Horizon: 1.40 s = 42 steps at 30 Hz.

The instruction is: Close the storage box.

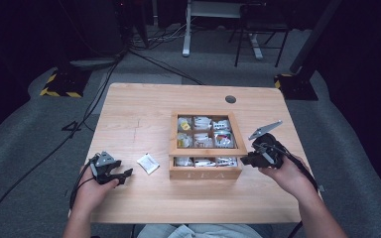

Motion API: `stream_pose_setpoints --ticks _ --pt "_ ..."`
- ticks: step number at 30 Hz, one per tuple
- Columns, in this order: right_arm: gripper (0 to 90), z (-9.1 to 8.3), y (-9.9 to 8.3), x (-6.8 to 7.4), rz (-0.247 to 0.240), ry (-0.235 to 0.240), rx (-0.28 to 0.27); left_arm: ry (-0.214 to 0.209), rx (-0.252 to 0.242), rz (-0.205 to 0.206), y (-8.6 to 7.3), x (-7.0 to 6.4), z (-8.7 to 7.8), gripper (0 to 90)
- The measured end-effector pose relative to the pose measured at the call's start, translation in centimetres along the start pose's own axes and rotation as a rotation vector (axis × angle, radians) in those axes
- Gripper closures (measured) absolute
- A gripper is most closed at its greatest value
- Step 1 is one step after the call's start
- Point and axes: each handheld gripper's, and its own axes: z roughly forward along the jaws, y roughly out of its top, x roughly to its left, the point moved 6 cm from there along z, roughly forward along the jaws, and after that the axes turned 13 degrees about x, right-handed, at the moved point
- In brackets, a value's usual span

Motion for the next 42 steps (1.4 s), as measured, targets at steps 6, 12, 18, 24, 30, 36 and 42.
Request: stream_pose_setpoints --ticks 6,12,18,24,30,36,42 --pt "74.4 1.0 -0.2 0.1 -0.012 0.015 0.066 -0.001 0.001 -0.001 0.0 0.0 0.0 39.5" --pt "74.1 1.9 -0.4 0.1 -0.022 0.027 0.114 -0.001 -0.001 -0.001 0.0 0.0 0.0 39.6" --pt "73.3 2.4 -0.4 0.0 -0.024 0.047 0.139 -0.001 -0.002 -0.001 0.0 0.0 0.0 39.6" --pt "72.3 3.0 -0.5 0.1 -0.030 0.052 0.172 -0.001 -0.002 0.003 0.0 0.1 0.0 39.6" --pt "66.4 3.5 -0.9 -0.1 -0.041 0.055 0.200 -0.003 -0.003 0.000 0.0 0.0 0.0 39.7" --pt "60.2 2.5 -1.2 -0.9 -0.062 0.114 0.137 -0.001 -0.003 0.000 0.0 0.1 0.0 39.7" --pt "53.0 0.8 -1.0 -3.6 -0.013 0.088 -0.032 0.004 0.004 0.001 0.0 0.0 0.0 39.7"
